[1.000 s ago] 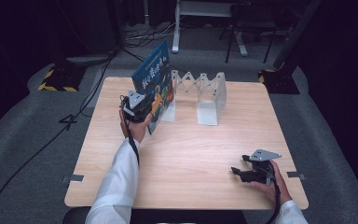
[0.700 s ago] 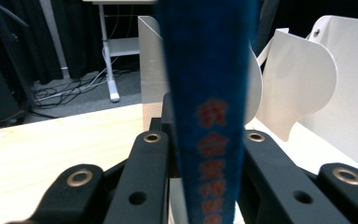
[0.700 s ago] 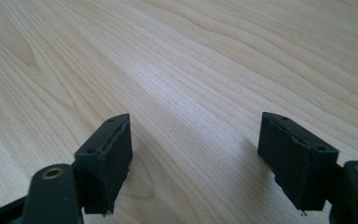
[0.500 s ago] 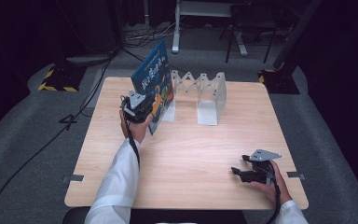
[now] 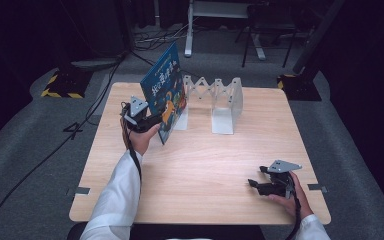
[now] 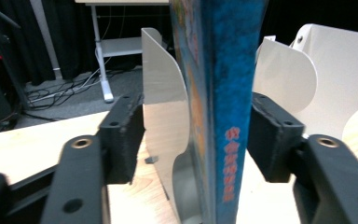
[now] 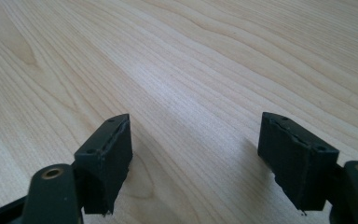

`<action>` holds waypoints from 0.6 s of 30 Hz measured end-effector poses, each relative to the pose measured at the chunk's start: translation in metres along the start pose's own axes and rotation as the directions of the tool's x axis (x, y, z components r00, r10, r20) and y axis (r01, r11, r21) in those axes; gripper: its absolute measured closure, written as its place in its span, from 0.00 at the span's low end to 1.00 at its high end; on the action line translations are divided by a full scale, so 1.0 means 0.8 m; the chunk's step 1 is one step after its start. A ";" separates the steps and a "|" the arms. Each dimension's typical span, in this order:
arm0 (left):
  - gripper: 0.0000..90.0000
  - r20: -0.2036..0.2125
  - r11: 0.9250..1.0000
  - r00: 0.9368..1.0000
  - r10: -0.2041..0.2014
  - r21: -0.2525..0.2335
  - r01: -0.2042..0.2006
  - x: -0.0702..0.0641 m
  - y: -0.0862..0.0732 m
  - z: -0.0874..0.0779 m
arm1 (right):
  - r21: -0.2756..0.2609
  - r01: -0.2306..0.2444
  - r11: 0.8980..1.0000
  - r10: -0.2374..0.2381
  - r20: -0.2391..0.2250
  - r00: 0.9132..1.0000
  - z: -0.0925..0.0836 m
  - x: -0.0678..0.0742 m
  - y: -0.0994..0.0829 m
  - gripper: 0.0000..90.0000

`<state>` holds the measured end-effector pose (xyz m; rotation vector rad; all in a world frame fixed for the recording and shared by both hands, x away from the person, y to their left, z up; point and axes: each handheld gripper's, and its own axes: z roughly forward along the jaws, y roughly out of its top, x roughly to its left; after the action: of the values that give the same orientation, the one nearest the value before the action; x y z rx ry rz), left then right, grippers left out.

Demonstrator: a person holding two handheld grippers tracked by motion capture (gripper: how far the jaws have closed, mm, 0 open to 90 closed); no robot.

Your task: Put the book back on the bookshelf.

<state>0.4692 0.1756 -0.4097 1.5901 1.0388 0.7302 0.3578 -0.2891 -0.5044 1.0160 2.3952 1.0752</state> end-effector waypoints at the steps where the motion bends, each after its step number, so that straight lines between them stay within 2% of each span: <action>1: 0.44 0.000 1.000 1.000 0.000 0.000 0.000 0.000 0.000 0.000 | 0.000 -0.001 1.000 0.001 0.000 1.000 0.000 0.000 0.000 0.29; 2: 0.44 0.012 1.000 1.000 0.006 0.005 -0.006 0.001 0.000 -0.001 | 0.000 -0.001 1.000 0.001 0.000 1.000 0.000 0.000 0.000 0.29; 3: 0.40 0.025 1.000 1.000 0.009 0.016 -0.009 0.001 0.001 -0.002 | 0.000 -0.001 1.000 0.001 0.000 1.000 0.000 0.000 0.000 0.29; 4: 0.38 0.022 0.999 0.999 0.029 0.037 -0.030 0.001 0.002 -0.004 | 0.000 -0.001 1.000 0.001 0.000 1.000 0.000 0.000 0.000 0.29; 9: 0.32 0.043 0.998 0.999 0.025 0.063 -0.027 0.004 0.004 -0.009 | 0.000 -0.001 1.000 0.001 0.000 1.000 0.000 0.000 0.000 0.29; 11: 0.31 0.038 0.997 0.999 0.028 0.072 -0.031 0.004 0.004 -0.010 | 0.000 -0.001 1.000 0.001 0.000 1.000 0.000 0.000 0.000 0.29; 18: 0.24 0.084 0.989 0.994 0.076 0.123 -0.086 0.008 0.010 -0.023 | 0.000 0.000 1.000 0.000 0.000 1.000 0.000 0.000 0.000 0.29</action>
<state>0.4583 0.1889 -0.3973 1.7651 0.9835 0.6615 0.3579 -0.2891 -0.5044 1.0158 2.3958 1.0750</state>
